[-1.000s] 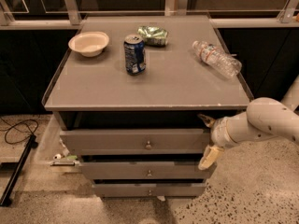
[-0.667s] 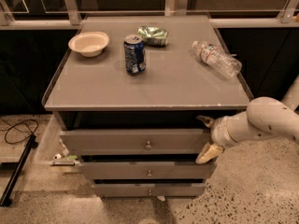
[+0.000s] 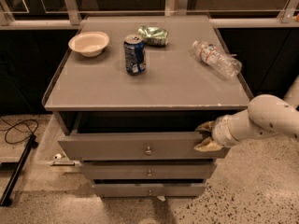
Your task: Open top drawer
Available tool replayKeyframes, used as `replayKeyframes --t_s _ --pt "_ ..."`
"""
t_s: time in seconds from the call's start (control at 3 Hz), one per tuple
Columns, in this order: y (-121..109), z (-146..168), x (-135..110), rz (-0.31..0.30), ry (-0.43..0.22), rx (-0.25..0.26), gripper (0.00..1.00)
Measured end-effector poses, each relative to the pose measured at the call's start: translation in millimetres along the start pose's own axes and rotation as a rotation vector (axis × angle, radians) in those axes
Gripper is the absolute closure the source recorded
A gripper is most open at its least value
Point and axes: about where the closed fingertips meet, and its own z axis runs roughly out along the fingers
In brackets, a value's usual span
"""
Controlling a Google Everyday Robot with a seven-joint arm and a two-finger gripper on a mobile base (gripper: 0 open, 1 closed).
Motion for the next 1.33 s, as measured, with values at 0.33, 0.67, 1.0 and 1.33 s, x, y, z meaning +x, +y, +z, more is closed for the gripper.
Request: replayKeyframes --t_s 0.33,0.67,1.0,1.33 --pt "8.2 -7.4 -5.7 -0.009 -0.01 -0.009 0.89" --pt "10.1 -9.0 -5.1 -0.007 -0.009 -0.01 1.0" --pt "25.8 -15.7 -1.1 0.009 -0.007 -0.016 1.0" --pt "25.8 -15.7 -1.1 0.009 -0.007 -0.016 0.83"
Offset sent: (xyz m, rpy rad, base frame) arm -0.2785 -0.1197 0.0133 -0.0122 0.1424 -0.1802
